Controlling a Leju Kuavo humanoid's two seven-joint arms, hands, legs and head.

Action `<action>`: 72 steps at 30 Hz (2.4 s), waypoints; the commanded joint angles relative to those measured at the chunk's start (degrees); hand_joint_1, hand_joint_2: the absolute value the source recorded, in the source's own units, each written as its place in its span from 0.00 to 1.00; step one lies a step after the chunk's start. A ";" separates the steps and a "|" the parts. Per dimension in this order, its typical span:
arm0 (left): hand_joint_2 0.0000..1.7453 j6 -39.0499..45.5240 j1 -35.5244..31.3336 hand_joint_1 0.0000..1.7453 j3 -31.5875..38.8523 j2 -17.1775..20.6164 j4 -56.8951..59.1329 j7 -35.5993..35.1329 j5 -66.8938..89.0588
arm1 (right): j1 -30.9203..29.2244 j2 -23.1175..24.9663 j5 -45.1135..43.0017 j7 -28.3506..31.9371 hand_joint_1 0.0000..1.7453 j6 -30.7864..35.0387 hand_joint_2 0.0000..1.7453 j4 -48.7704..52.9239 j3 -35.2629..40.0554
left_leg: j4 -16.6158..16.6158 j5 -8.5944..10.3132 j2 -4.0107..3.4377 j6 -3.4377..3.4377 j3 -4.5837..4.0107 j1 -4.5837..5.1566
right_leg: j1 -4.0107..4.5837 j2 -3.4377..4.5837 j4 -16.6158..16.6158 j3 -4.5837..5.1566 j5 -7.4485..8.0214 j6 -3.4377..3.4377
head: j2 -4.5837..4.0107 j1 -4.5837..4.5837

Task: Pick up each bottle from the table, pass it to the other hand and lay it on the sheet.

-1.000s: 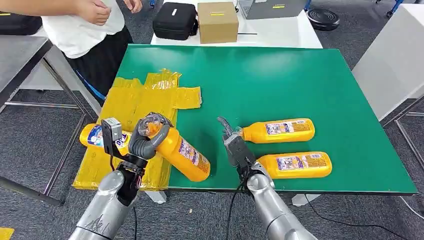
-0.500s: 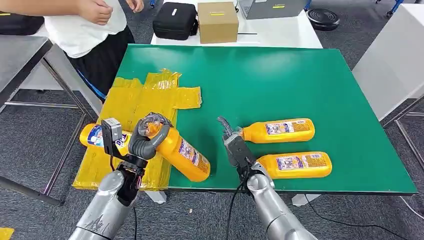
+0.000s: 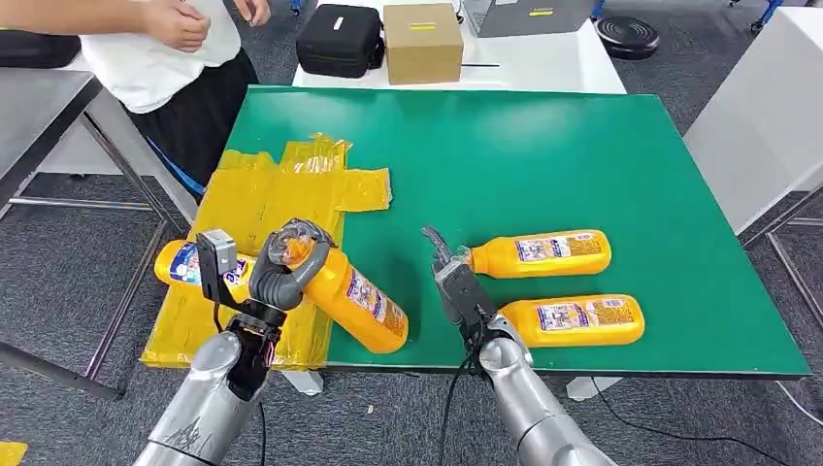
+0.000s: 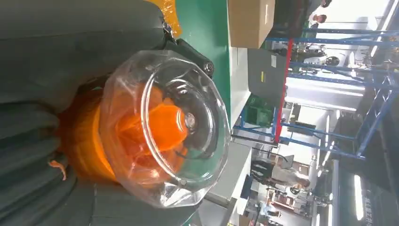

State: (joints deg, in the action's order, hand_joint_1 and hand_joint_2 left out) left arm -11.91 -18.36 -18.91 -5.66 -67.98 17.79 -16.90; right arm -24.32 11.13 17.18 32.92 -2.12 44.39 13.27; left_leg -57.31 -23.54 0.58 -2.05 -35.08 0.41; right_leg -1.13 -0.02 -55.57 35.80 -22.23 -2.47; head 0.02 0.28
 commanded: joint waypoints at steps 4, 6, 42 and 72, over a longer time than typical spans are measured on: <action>1.00 -0.24 -1.70 1.00 0.73 0.17 1.52 -0.14 -0.12 | -1.97 -0.47 -0.22 0.18 0.00 -0.06 0.00 -2.76 -0.80 | -0.08 -0.20 -0.05 0.15 0.29 -0.12 | 0.13 -0.01 -0.02 -0.32 -0.17 0.14 | 0.00 0.00; 1.00 -0.24 -1.70 1.00 0.73 0.17 1.52 -0.14 -0.12 | -1.97 -0.47 -0.22 0.18 0.00 -0.06 0.00 -2.76 -0.80 | 0.00 -0.08 -0.02 0.08 0.15 -0.04 | 0.05 -0.01 0.01 -0.16 -0.07 0.08 | 0.00 0.00; 1.00 11.57 11.92 1.00 21.98 0.35 -26.30 14.46 -5.44 | 4.08 -3.47 -1.63 1.50 0.00 1.57 0.00 6.92 -4.31 | 0.01 -0.15 -0.12 0.18 0.04 -0.14 | 0.16 0.19 0.00 -0.01 -0.15 0.15 | 0.00 -0.02; 1.00 24.73 12.17 1.00 24.86 5.21 -30.10 18.77 13.13 | 5.09 -4.20 -1.84 1.99 0.00 1.64 0.00 9.64 -5.16 | 0.01 -0.16 -0.20 0.18 0.06 -0.16 | 0.17 0.26 -0.02 0.00 -0.14 0.15 | 0.00 -0.02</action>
State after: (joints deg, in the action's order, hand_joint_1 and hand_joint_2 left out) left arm 10.80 -6.15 4.00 -2.75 -97.28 35.85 -7.08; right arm -17.72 7.58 15.32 34.99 -0.33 54.36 8.94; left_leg -57.30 -23.58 0.45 -1.96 -35.24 0.29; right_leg -1.01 0.21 -55.58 36.00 -22.27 -2.39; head 0.02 0.26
